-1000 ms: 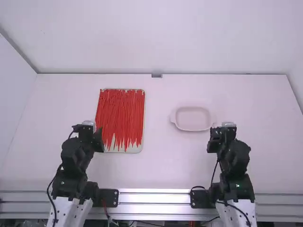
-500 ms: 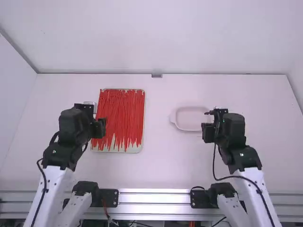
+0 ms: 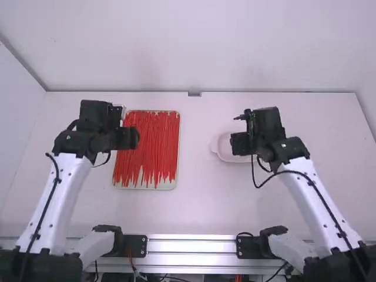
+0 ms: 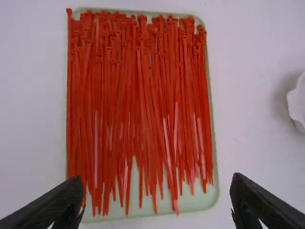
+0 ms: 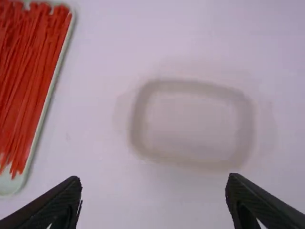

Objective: Fasten the cable tie

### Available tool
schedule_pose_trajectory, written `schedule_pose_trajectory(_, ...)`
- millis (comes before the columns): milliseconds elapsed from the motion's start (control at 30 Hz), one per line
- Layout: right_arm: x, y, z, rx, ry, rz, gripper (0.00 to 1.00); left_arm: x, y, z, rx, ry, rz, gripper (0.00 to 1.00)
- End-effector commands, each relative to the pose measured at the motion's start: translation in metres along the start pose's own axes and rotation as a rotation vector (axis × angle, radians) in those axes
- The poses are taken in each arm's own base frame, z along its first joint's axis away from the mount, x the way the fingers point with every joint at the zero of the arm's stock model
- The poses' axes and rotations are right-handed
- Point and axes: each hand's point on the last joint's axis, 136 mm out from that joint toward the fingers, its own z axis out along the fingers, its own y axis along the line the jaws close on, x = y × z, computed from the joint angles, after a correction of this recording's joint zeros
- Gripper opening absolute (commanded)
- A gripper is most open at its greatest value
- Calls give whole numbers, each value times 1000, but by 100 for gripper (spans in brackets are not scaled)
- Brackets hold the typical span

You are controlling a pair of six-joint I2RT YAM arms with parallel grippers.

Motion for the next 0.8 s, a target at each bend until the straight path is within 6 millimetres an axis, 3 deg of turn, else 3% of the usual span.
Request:
schedule_pose_trajectory(0,-17,15,-3,-29,-10,-31,85,-15,-4,-1,21,-2,-11,85)
schedule_pose_trajectory(333,-30,41,-2,-64,58,-61,96,-41,-5,30,33,85,-29,95)
schedule_pose_trajectory(767,-42,50,-36,-90,-14,-72,99,-79,12,49,-73,145,-21,99)
